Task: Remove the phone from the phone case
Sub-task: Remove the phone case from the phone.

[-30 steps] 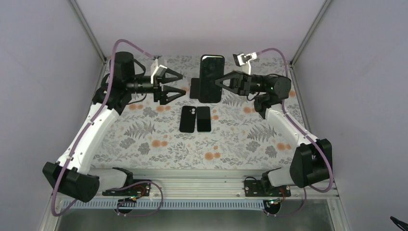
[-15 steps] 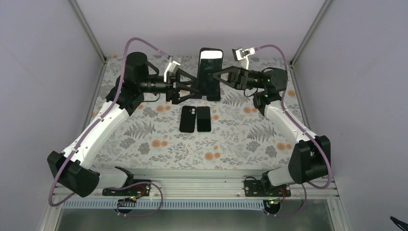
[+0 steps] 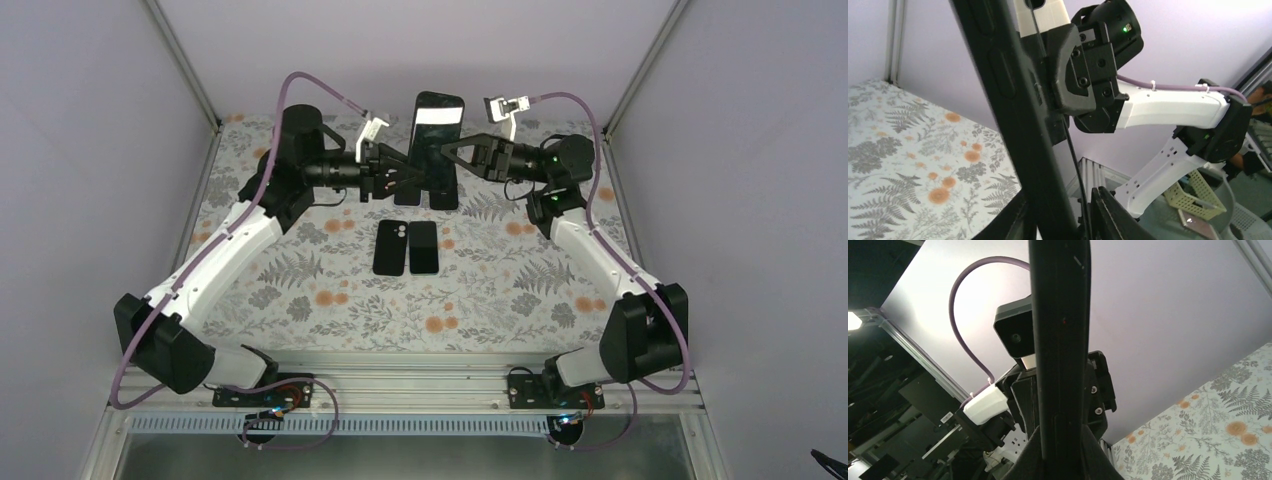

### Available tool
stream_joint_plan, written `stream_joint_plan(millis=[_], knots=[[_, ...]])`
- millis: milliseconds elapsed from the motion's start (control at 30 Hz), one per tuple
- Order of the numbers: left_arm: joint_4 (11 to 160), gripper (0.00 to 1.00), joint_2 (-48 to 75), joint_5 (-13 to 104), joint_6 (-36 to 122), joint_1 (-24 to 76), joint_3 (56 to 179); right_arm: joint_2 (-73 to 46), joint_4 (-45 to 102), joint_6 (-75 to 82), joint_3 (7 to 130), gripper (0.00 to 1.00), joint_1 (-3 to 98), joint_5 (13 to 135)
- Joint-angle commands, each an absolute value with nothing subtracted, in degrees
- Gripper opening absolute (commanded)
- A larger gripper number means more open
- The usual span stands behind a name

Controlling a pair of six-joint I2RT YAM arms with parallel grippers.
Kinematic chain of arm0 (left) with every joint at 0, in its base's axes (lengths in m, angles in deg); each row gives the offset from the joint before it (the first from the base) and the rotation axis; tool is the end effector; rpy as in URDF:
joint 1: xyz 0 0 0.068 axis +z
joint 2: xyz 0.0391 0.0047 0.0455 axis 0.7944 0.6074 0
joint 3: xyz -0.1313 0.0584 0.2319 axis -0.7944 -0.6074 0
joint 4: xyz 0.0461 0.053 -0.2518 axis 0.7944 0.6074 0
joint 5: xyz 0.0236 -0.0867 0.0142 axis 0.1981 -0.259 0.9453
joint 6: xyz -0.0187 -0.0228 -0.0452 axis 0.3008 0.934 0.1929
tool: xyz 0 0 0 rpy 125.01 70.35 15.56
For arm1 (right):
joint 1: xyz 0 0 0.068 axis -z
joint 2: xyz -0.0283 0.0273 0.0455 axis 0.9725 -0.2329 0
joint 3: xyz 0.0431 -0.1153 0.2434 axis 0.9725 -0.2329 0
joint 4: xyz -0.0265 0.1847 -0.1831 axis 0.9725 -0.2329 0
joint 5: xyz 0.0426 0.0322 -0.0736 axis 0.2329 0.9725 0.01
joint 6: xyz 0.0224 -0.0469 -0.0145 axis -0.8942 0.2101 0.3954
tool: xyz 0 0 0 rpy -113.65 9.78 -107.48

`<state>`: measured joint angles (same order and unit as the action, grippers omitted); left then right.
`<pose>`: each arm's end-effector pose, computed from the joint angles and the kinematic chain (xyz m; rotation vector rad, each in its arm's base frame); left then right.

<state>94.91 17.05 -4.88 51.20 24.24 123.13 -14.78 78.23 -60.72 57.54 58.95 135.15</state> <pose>0.2540 -0.1717 0.4157 0.9528 1.6132 -1.4571 0.2848 0.1250 0.4038 -0.6767 1.5214 1.8334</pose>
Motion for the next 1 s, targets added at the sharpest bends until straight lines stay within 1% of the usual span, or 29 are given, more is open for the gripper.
stream_joint_plan(millis=[0, 67, 100, 133, 200, 267, 400, 533, 667, 833, 967], knots=[[92.1, 0.21, 17.1, -6.0, 52.3, 24.1, 124.8, -12.0, 74.0, -55.2, 59.7, 0.04, 59.0, 131.5], [93.3, 0.12, 16.8, -6.1, 51.3, 24.1, 124.8, -11.3, 71.2, -52.6, 59.7, 0.04, 58.9, 132.0], [94.3, 0.10, 16.6, -6.0, 50.0, 24.1, 125.0, -10.9, 70.0, -51.5, 59.5, 0.06, 59.0, 132.1], [95.5, 0.07, 16.5, -5.8, 48.6, 24.2, 125.2, -10.5, 68.3, -50.2, 59.6, 0.09, 59.0, 132.5], [98.5, 0.03, 16.3, -5.5, 45.9, 24.2, 125.9, -9.8, 64.4, -47.3, 60.2, 0.20, 58.9, 133.4], [101.1, 0.02, 16.2, -5.5, 43.2, 24.3, 126.5, -9.2, 59.5, -43.0, 61.0, 0.29, 59.0, 134.3], [105.5, 0.02, 16.3, -6.1, 39.1, 24.3, 128.3, -8.5, 48.0, -33.7, 63.2, 0.37, 59.0, 135.2], [106.5, 0.02, 16.1, -6.1, 37.8, 24.3, 128.8, -8.1, 41.1, -28.6, 63.9, 0.35, 58.9, 135.2], [106.4, 0.02, 16.5, -6.1, 37.9, 24.3, 129.0, -7.6, 38.9, -27.1, 63.3, 0.35, 58.7, 134.9], [106.0, 0.02, 17.2, -6.5, 38.4, 24.3, 129.0, -7.6, 38.8, -27.1, 63.5, 0.25, 58.4, 135.3], [105.8, 0.02, 17.5, -6.9, 38.6, 24.3, 128.7, -7.7, 38.4, -27.1, 64.0, 0.24, 58.0, 135.4]])
